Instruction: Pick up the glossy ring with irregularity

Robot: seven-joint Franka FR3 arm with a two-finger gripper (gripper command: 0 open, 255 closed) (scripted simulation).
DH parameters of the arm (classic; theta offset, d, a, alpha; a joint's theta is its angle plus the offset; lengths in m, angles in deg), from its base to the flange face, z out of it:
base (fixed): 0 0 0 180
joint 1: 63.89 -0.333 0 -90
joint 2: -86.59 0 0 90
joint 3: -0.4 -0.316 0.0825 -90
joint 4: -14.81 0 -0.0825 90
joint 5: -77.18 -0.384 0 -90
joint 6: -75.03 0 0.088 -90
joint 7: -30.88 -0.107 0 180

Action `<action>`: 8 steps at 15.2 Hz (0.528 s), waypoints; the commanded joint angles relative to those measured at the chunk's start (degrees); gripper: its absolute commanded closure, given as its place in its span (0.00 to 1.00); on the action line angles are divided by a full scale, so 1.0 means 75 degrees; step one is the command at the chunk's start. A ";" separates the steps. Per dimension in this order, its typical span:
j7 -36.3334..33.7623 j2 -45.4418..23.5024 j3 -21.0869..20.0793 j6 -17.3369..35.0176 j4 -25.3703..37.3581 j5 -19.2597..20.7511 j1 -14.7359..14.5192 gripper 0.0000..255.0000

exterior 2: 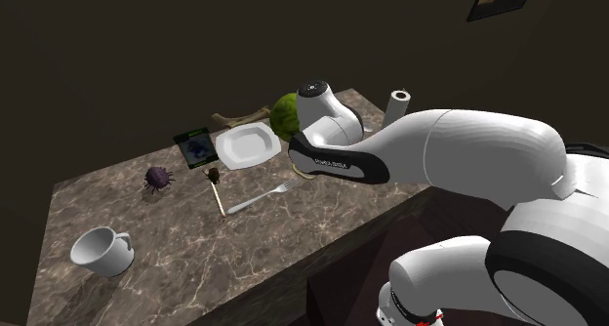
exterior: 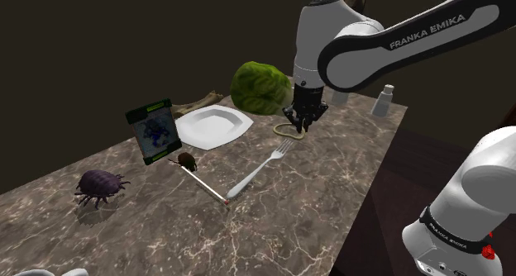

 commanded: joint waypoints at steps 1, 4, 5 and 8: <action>-0.0003 -0.0016 -0.0010 -0.0027 -0.0025 -0.0005 -0.0005 1.00; 0.0080 0.0084 0.0055 -0.0198 0.0056 -0.0025 -0.0006 1.00; 0.0104 0.0126 0.0074 -0.0309 0.0127 -0.0035 -0.0011 1.00; 0.0171 0.0239 0.0129 -0.0638 0.0350 -0.0060 -0.0022 1.00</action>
